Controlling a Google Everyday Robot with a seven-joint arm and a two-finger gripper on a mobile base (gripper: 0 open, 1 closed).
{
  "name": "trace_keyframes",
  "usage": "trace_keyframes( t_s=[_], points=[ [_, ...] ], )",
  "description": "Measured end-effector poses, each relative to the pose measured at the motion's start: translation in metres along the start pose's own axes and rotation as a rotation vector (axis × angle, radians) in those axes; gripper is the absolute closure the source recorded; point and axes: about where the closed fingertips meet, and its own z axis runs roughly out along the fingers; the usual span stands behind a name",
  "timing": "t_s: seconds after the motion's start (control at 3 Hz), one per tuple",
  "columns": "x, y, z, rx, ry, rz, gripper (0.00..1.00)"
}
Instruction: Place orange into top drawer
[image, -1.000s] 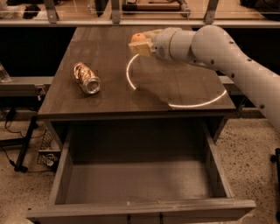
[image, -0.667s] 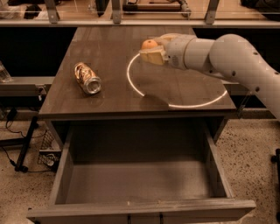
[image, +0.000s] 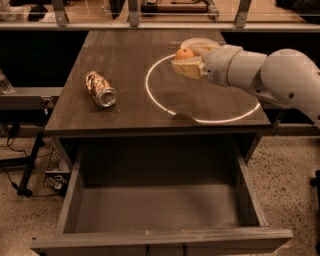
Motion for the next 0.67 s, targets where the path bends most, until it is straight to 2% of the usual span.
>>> trace_keyframes(
  t_s=[0.33,0.67],
  points=[
    [0.000,0.016,-0.020,-0.068,0.050,-0.061,1.00],
    [0.016,0.047,-0.081,-0.192,0.113,-0.140,1.00]
  ],
)
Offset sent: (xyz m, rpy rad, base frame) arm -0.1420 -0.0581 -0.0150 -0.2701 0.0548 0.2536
